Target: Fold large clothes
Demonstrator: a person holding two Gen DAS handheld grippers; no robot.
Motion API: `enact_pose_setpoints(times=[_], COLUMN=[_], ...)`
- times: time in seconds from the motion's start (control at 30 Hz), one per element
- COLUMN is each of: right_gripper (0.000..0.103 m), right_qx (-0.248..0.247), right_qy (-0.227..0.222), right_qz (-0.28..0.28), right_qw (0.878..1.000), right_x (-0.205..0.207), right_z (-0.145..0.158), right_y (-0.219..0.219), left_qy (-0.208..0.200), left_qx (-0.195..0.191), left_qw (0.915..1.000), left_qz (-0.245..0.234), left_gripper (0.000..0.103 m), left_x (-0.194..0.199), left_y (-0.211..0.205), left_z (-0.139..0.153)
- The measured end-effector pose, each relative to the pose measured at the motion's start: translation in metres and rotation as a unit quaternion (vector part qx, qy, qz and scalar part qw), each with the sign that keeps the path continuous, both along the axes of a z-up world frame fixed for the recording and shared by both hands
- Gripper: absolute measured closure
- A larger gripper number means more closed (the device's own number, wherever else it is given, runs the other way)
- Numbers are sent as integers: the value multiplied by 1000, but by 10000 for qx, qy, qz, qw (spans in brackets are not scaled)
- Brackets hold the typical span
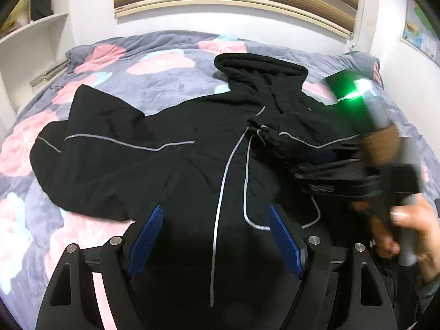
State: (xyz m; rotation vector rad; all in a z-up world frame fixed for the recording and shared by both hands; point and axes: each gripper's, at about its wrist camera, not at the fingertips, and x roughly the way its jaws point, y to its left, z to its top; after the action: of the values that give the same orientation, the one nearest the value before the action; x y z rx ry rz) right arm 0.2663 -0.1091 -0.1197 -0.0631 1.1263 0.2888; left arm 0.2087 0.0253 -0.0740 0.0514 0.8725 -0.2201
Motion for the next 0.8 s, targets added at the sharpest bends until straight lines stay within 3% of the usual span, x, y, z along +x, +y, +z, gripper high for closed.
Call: enact_pose_setpoints(times=[0.1, 0.23, 0.33, 0.57, 0.63, 0.7, 0.73, 0.8], right_gripper=[37, 37, 37, 37, 37, 37, 37, 37], right_qx=[337, 6, -308, 232, 323, 375, 387, 436], right_qy=[-388, -994, -1008, -445, -399, -444, -504, -665], right_qz=[21, -532, -1104, -1891, -1958, -2004, -2036, -2069], right_qw=[9987, 9936, 9883, 9807, 9793, 9780, 9770, 9751], right_x=[-24, -47, -51, -68, -76, -76, -78, -80], right_z=[41, 78, 75, 38, 34, 38, 42, 53], right_y=[-27, -82, -133, -213, -220, -223, -224, -222], left_qy=[18, 245, 470, 1201, 1373, 1234, 1124, 859], left_qx=[-170, -592, -824, -1313, -1521, -1342, -1433, -1751], left_qw=[9997, 9969, 9941, 9836, 9783, 9830, 9829, 9803], left_qz=[-157, -461, -525, -300, -313, -209, -264, -324], left_gripper=[23, 23, 23, 26, 55, 71, 80, 82], left_x=[7, 33, 60, 125, 134, 136, 135, 126], left_y=[-6, -21, -35, -55, -60, -64, -62, -50], left_z=[2, -2, -13, -57, -66, -63, -56, -34])
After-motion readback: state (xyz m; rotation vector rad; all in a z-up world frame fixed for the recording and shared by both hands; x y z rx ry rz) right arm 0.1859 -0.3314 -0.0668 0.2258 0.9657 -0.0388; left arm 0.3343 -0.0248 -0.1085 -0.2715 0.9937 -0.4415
